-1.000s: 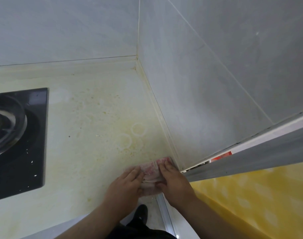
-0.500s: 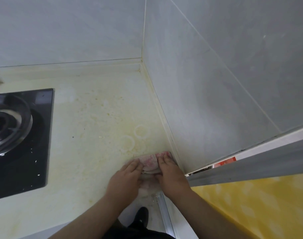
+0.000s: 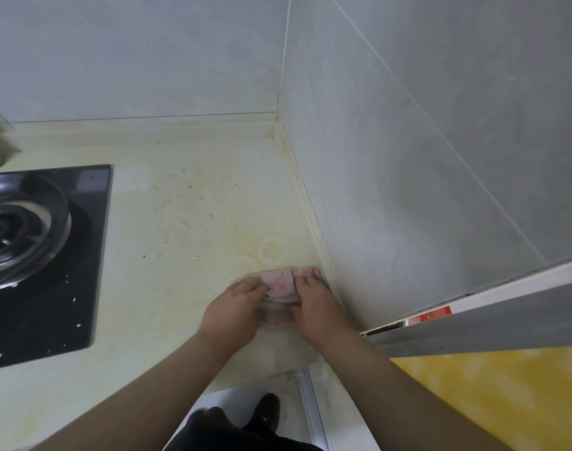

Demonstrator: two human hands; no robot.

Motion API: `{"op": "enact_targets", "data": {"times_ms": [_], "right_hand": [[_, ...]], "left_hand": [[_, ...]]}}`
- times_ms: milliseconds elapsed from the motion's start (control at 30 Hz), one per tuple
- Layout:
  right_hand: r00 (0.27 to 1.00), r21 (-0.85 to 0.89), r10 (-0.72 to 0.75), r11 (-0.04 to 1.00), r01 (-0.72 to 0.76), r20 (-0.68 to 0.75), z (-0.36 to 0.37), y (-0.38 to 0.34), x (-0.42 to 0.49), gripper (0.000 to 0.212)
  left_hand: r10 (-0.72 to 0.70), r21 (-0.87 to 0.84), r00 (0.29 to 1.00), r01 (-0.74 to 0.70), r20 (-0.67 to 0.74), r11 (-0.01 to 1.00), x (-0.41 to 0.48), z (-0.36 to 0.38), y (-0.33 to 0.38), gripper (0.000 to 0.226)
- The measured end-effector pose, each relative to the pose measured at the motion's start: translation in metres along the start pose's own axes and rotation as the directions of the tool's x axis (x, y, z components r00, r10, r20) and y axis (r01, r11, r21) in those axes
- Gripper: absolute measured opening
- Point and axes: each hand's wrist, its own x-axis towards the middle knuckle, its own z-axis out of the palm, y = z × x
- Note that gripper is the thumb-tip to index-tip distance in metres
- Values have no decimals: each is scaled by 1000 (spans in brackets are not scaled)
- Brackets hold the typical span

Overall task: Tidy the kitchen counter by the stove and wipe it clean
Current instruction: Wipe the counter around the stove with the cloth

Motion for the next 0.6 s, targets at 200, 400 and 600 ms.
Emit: {"op": "enact_targets", "data": {"times_ms": [200, 400, 600], "right_hand": [[1000, -21, 6, 1000, -6, -4, -4, -6, 16, 68], [1000, -46, 15, 999, -15, 7, -6, -9, 36, 67], [1000, -53, 18, 998, -18, -16, -6, -12, 49, 66]], "left_hand": [[-8, 1, 1000, 8, 11, 1000, 18, -4, -12, 62], [-25, 1, 1000, 25, 16, 1000, 35, -7, -19, 59], [-25, -27, 1000, 25, 10, 999, 47, -10, -28, 53]]}}
